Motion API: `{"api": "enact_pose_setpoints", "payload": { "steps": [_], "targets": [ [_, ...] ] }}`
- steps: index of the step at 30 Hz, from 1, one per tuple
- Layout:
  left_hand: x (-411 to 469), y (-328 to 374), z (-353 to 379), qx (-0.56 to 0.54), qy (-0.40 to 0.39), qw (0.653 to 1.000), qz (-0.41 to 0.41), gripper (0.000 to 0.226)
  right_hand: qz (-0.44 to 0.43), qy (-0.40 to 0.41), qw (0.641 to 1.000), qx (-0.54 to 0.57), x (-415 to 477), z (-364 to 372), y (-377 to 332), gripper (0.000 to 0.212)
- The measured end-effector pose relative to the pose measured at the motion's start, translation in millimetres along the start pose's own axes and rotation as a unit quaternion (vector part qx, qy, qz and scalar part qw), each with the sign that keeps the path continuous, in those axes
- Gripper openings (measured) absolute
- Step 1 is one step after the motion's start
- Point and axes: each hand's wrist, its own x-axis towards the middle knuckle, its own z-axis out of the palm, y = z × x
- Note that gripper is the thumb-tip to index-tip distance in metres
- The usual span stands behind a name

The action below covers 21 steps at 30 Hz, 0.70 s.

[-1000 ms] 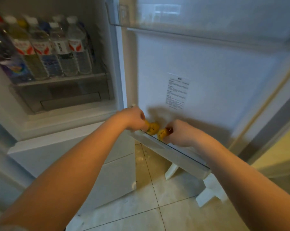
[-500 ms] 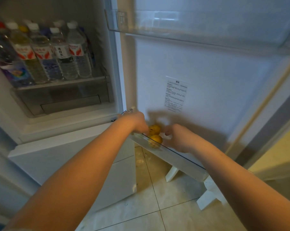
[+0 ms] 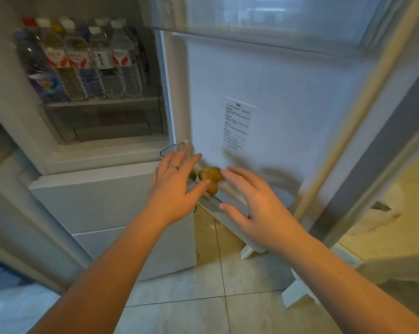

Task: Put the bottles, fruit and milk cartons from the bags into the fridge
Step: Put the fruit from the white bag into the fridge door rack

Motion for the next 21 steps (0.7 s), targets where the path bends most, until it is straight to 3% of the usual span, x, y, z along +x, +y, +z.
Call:
{"api": "enact_pose_setpoints", "payload": {
  "steps": [6,14,21],
  "targets": [
    [-68.6,39.3,31.9,0.030,0.084,0.995,-0.049,0.074,-0.096,-0.048,0.990,-0.095,-60.3,-16.6,11.2,0.074],
    [-171.0,121.0,110.8,0.070,0.041,0.975,-0.206,0.083,-0.140,-0.088,0.981,-0.102,-154.3,-51.0,62.1,0.073],
    [-231.6,207.2,180.4,0.058,-0.012,0.969,-0.239,0.085,-0.114,-0.148,0.976,-0.115,-223.6,-77.2,127.0,0.074]
  ]
}}
